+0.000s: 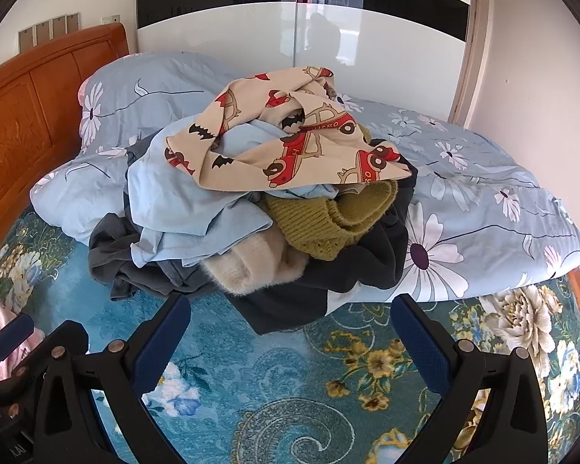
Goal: Fold clothes
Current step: 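Move both grippers toward the clothes pile on the bed, then grasp the beige car-print pajamas with the right gripper and lift them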
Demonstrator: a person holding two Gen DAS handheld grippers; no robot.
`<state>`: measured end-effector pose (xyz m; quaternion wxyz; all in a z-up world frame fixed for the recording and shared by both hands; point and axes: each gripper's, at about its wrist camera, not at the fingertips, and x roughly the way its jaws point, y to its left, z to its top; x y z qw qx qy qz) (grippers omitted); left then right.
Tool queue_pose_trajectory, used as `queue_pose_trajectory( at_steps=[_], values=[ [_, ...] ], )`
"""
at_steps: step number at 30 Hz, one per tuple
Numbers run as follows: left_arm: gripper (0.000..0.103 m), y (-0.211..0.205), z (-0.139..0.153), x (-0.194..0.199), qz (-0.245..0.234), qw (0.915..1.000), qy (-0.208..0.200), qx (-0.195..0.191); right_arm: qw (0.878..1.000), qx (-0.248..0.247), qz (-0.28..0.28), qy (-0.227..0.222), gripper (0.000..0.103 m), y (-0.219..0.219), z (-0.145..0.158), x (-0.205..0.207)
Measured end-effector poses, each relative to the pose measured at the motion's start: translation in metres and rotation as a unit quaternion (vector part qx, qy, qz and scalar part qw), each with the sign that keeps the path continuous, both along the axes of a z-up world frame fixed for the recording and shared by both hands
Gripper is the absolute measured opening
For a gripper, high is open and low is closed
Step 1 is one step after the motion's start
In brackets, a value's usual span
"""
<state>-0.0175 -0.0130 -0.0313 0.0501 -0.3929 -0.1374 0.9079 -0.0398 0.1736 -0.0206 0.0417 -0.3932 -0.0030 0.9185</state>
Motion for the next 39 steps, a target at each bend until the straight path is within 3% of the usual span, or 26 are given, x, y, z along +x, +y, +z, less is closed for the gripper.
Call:
queue_pose_trajectory(
  at_steps=[33,39],
  values=[
    [0.103,-0.020,-0.036,-0.019,0.005,0.9992,-0.026,0.029,0.999,0.027,0.009,-0.021,0.103,-0.023,-0.027,-0.022],
    [0.103,-0.041,-0.050,-0.002,0.017,0.9985,-0.012,0.050,0.999,0.030,0.026,-0.019,0.103,-0.031,-0.028,-0.041]
  ],
)
